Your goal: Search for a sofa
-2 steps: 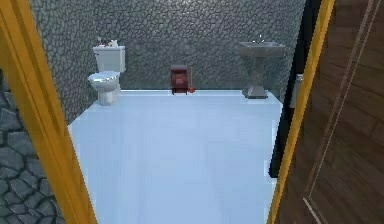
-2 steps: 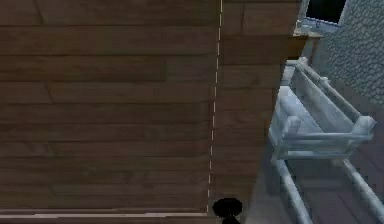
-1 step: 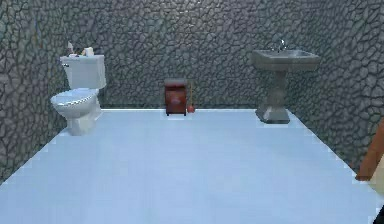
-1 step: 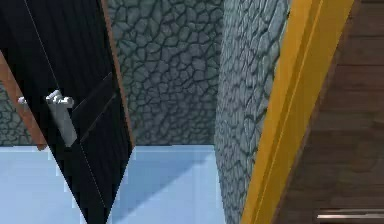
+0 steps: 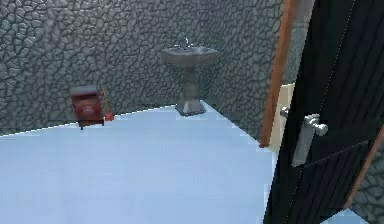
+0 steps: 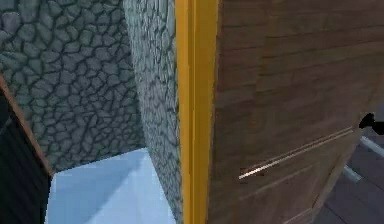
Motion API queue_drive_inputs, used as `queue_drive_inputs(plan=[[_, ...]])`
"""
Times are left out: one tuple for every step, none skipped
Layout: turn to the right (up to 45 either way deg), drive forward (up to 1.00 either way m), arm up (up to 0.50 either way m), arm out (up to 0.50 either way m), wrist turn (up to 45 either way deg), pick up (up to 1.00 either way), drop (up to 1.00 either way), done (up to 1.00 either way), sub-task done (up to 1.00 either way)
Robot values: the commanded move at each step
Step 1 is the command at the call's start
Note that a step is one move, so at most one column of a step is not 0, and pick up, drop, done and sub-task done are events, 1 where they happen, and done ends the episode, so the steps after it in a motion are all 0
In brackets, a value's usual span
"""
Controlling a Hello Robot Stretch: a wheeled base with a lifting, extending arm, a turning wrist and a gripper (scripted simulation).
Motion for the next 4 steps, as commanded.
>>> queue_drive_inputs(plan=[[0.0, 0.95, 0.0, 0.0, 0.0, 0.0, 0.0, 0.0, 0.0], [33.0, 0.0, 0.0, 0.0, 0.0, 0.0, 0.0, 0.0, 0.0], [0.0, 0.3, 0.0, 0.0, 0.0, 0.0, 0.0, 0.0, 0.0], [18.0, 0.0, 0.0, 0.0, 0.0, 0.0, 0.0, 0.0, 0.0]])
